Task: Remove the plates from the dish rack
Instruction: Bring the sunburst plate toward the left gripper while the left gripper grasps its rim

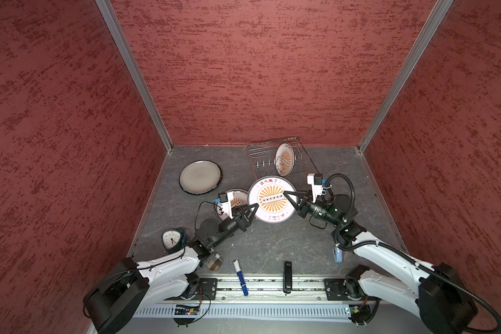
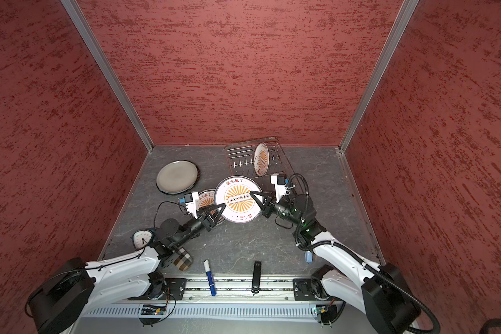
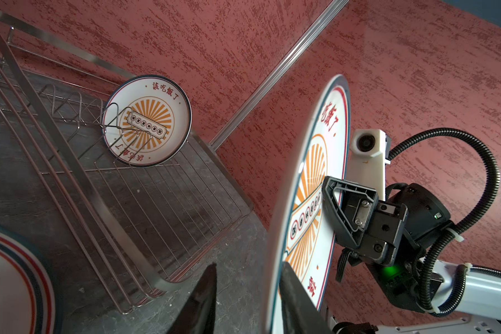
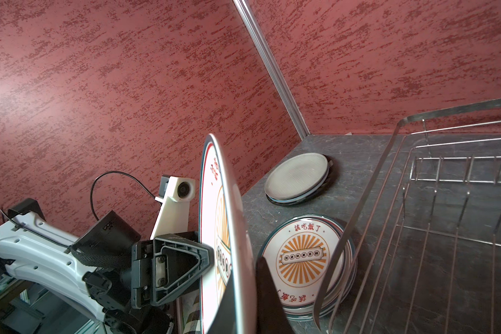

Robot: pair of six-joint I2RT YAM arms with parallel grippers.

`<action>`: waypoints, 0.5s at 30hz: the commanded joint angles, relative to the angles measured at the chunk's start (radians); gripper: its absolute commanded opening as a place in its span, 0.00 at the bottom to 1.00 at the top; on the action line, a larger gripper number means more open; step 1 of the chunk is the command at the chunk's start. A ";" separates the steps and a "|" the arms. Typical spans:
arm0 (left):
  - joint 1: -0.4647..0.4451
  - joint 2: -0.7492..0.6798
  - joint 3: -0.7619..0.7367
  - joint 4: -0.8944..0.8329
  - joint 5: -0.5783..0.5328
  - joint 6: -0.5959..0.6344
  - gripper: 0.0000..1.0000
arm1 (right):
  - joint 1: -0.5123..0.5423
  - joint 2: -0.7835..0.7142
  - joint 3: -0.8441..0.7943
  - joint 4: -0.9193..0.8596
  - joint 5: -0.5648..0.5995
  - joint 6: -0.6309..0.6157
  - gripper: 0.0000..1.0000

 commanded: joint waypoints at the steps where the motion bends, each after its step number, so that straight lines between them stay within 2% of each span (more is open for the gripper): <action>1: -0.005 -0.021 -0.015 0.012 0.030 0.006 0.36 | -0.007 0.004 -0.002 0.102 -0.038 0.010 0.00; 8: -0.007 -0.026 -0.015 0.048 0.097 0.000 0.36 | -0.012 0.062 -0.001 0.145 -0.078 0.037 0.00; 13: -0.008 -0.026 -0.014 0.063 0.121 0.001 0.20 | -0.012 0.076 -0.002 0.153 -0.086 0.044 0.00; 15: -0.008 -0.028 -0.009 0.055 0.127 -0.003 0.17 | -0.013 0.081 -0.001 0.151 -0.082 0.040 0.00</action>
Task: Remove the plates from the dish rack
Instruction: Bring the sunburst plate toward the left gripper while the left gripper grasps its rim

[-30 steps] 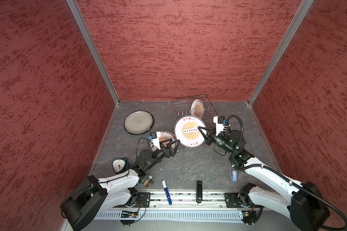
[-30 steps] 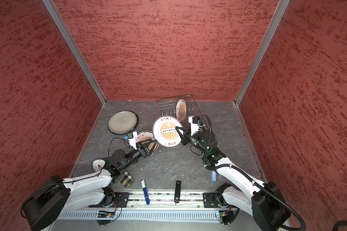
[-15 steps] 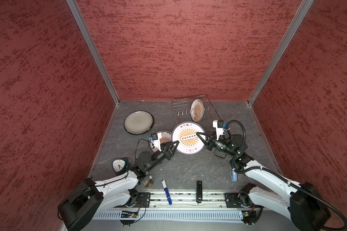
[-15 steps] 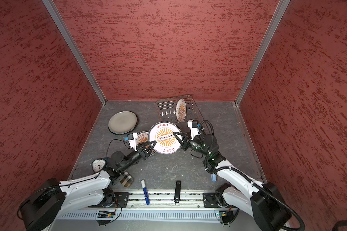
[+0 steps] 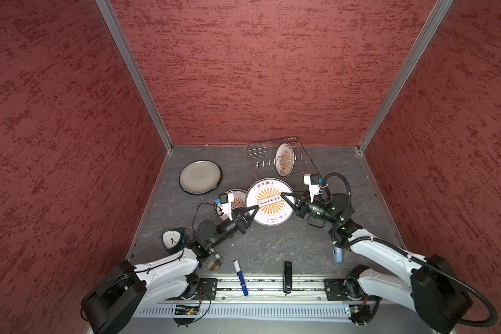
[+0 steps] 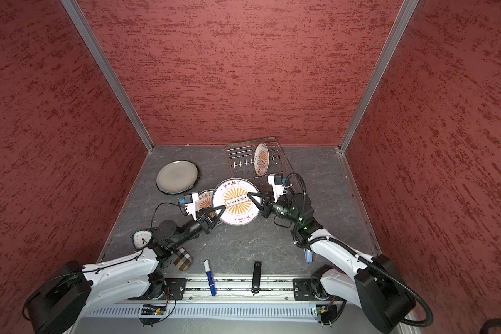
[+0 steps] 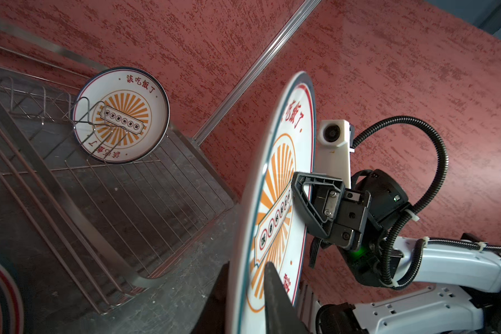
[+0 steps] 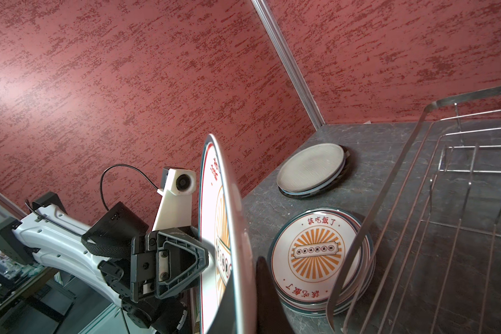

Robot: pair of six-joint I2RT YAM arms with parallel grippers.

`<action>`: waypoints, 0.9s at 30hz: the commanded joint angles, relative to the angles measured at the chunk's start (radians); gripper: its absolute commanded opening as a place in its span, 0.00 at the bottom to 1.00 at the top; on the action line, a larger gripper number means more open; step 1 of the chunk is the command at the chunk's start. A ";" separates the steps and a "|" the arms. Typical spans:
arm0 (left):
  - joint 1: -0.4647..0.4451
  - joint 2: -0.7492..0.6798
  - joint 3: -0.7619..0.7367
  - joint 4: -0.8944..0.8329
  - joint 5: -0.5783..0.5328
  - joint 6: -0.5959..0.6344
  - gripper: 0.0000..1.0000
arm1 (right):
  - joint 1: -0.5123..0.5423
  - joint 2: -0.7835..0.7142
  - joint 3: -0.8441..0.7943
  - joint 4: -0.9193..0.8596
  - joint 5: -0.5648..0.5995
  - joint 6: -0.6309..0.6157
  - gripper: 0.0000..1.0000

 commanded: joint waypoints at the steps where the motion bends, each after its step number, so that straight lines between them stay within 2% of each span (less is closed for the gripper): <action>1: -0.008 -0.008 0.001 0.039 0.055 0.006 0.17 | -0.005 0.012 0.000 0.070 -0.009 0.008 0.00; 9: -0.009 -0.004 0.008 0.025 0.043 -0.006 0.13 | -0.005 0.046 0.016 0.034 0.008 -0.012 0.00; 24: -0.009 -0.050 0.006 -0.059 -0.034 -0.033 0.01 | -0.005 0.054 0.010 0.009 0.028 -0.026 0.27; 27: -0.009 -0.060 0.000 -0.067 -0.047 -0.041 0.00 | -0.005 0.050 0.004 0.008 0.029 -0.026 0.40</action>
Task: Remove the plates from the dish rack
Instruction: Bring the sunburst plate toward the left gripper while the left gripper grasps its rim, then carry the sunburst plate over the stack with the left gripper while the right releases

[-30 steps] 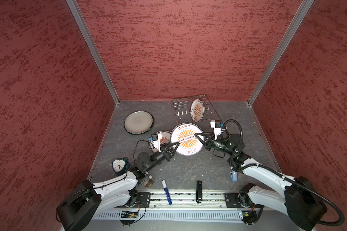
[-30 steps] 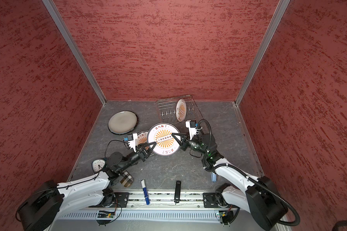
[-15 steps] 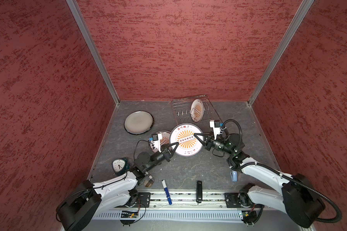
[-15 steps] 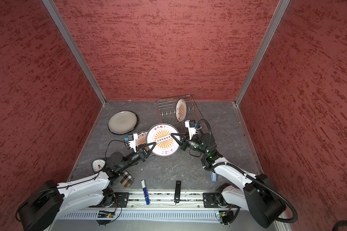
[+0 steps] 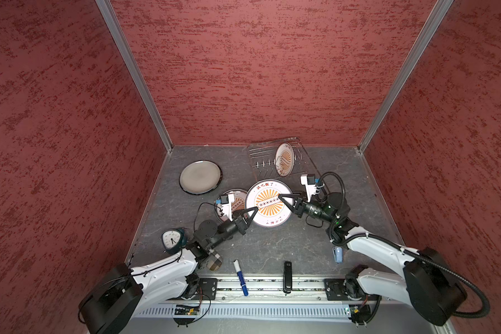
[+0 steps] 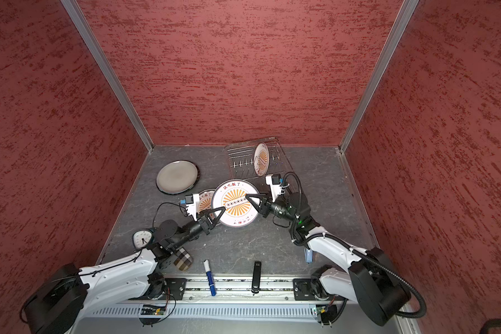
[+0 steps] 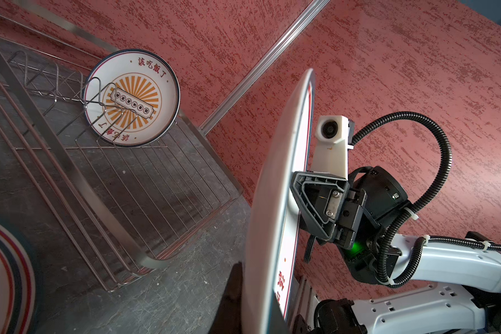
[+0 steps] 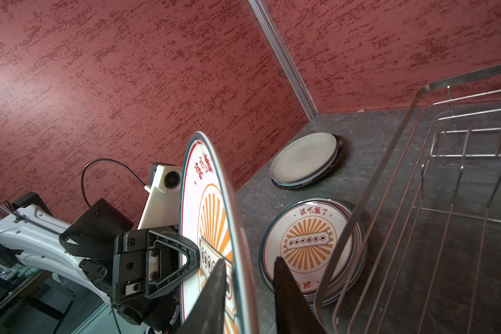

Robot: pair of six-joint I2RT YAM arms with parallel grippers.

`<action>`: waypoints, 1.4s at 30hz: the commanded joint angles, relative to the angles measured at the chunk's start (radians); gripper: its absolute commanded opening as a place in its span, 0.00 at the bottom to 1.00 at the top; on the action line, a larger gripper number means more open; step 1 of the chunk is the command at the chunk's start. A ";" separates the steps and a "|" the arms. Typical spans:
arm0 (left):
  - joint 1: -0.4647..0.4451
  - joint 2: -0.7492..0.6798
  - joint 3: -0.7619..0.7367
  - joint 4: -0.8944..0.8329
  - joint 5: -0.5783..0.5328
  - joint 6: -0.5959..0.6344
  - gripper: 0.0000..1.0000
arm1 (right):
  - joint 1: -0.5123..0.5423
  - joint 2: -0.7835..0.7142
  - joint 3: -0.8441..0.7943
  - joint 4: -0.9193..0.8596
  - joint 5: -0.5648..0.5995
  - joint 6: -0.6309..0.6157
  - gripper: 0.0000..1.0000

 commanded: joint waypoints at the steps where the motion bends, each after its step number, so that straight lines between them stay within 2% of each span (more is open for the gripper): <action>1: -0.004 -0.026 -0.001 0.022 -0.029 -0.013 0.00 | -0.003 -0.012 0.002 0.006 0.020 -0.014 0.52; 2: -0.004 -0.031 -0.002 0.015 -0.033 -0.014 0.00 | -0.003 -0.013 0.002 0.001 0.022 -0.013 0.66; 4: -0.004 -0.045 -0.002 -0.008 -0.047 -0.017 0.00 | -0.003 -0.017 0.001 -0.009 0.039 -0.010 0.85; 5: -0.004 -0.051 -0.004 -0.020 -0.057 -0.019 0.00 | -0.003 -0.020 -0.005 -0.011 0.058 -0.006 0.92; 7: -0.003 -0.068 -0.008 -0.046 -0.085 -0.028 0.00 | -0.003 -0.030 -0.013 -0.020 0.094 -0.011 0.99; 13: 0.001 -0.140 -0.020 -0.133 -0.166 -0.036 0.00 | -0.003 -0.051 -0.025 -0.035 0.133 -0.021 0.99; 26: 0.056 -0.225 -0.049 -0.251 -0.231 -0.118 0.00 | 0.030 -0.055 -0.043 0.010 0.119 -0.057 0.99; 32: 0.059 -0.275 -0.060 -0.320 -0.306 -0.127 0.00 | 0.089 -0.019 -0.014 -0.008 0.158 -0.111 0.99; 38: 0.075 -0.332 -0.043 -0.494 -0.380 -0.216 0.00 | 0.183 0.044 0.075 -0.121 0.253 -0.195 0.99; 42: 0.096 -0.340 -0.060 -0.530 -0.406 -0.302 0.00 | 0.228 0.100 0.122 -0.139 0.277 -0.219 0.99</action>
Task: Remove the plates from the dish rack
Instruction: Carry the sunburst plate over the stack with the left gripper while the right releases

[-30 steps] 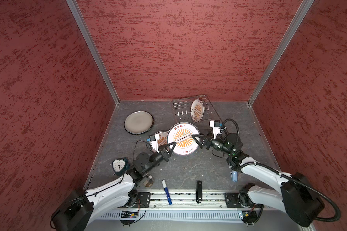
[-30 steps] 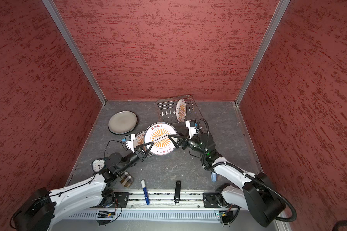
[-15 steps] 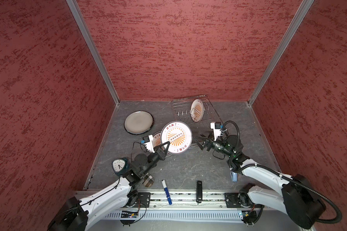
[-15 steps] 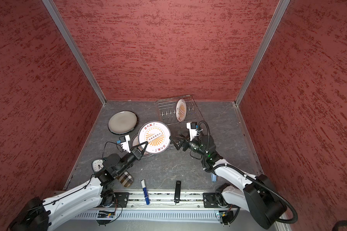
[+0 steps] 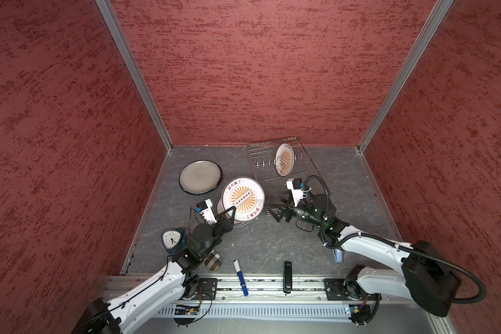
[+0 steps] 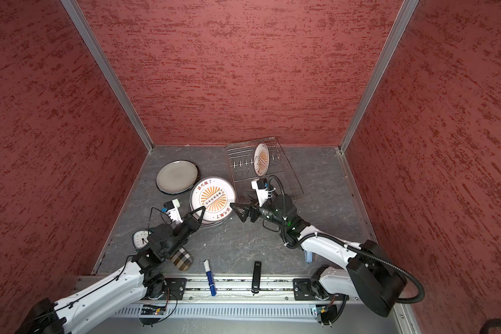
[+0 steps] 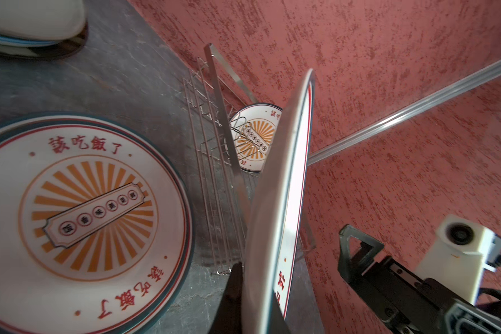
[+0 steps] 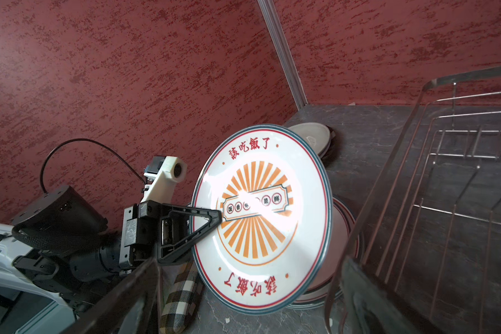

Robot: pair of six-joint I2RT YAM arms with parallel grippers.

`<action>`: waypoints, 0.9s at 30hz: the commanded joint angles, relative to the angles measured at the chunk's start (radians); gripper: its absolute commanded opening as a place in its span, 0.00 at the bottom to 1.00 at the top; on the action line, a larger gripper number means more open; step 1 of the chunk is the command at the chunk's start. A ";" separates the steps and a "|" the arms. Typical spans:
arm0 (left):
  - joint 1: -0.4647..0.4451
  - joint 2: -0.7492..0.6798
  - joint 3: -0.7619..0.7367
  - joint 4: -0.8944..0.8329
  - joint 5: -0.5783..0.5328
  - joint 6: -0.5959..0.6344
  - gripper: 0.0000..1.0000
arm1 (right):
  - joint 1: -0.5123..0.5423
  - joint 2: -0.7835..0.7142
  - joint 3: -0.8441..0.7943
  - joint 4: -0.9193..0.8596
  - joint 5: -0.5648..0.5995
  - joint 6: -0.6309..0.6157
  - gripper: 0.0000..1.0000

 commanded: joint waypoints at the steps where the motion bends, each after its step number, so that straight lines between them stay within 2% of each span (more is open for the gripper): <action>1: 0.021 -0.019 -0.002 -0.036 -0.058 -0.101 0.00 | 0.034 0.042 0.056 -0.037 0.055 -0.057 0.99; 10: 0.057 -0.022 0.019 -0.182 -0.088 -0.222 0.00 | 0.070 0.150 0.154 -0.084 0.092 -0.095 0.99; 12: 0.059 -0.015 0.069 -0.320 -0.113 -0.303 0.00 | 0.072 0.185 0.214 -0.134 0.077 -0.100 0.99; 15: 0.060 0.021 0.135 -0.444 -0.122 -0.341 0.00 | 0.081 0.242 0.278 -0.171 0.056 -0.104 0.99; 20: 0.083 0.073 0.120 -0.384 -0.061 -0.375 0.00 | 0.095 0.305 0.320 -0.190 0.074 -0.110 0.99; 25: 0.101 0.100 0.120 -0.377 -0.049 -0.401 0.00 | 0.100 0.347 0.352 -0.250 0.094 -0.131 0.99; 27: 0.112 0.112 0.108 -0.320 -0.016 -0.390 0.00 | 0.104 0.361 0.372 -0.283 0.105 -0.150 0.99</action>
